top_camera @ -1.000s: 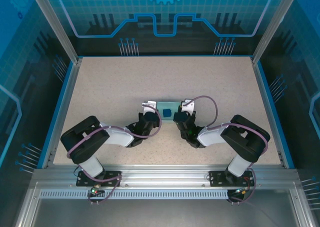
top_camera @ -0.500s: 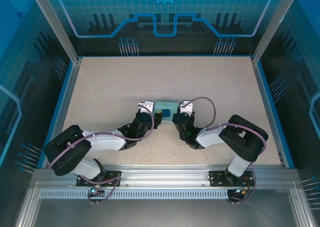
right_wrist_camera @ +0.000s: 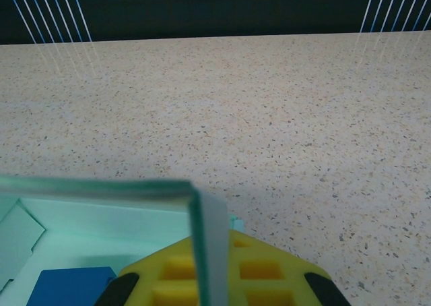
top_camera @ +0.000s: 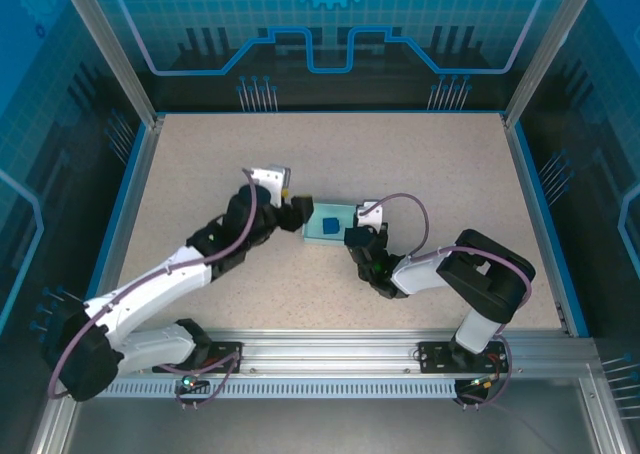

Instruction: Fold the paper box

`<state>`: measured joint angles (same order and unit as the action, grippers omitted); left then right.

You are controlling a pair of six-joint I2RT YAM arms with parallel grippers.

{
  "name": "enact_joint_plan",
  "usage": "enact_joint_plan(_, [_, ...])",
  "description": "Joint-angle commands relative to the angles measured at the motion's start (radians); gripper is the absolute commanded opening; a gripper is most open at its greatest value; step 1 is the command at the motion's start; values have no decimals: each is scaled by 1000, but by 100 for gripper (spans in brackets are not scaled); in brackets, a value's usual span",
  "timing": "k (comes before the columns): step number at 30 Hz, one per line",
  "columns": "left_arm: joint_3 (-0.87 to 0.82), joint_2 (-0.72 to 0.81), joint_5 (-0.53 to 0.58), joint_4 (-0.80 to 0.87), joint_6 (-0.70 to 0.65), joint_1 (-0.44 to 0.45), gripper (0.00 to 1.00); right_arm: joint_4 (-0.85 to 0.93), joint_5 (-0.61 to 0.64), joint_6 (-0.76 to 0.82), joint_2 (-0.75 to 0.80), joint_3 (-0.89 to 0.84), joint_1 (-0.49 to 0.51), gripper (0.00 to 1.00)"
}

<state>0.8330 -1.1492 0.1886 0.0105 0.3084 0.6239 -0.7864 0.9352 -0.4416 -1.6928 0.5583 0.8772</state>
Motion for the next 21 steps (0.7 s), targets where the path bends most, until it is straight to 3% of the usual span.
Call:
enact_joint_plan(1, [138,-104,-199,133,-19,-51,63,61,-30,16,-37,5,18,0])
enact_joint_plan(5, [342,-318,-314,231,-19,-79,61,62,-23,18,-37,2,18,0])
enact_joint_plan(10, [494,-504,-381,316,-6,-86,53,67,-22,15,-40,-1,16,0])
enact_joint_plan(21, [428,-575,-479,299,37,-81,41,79,-40,33,-41,2,-2,2])
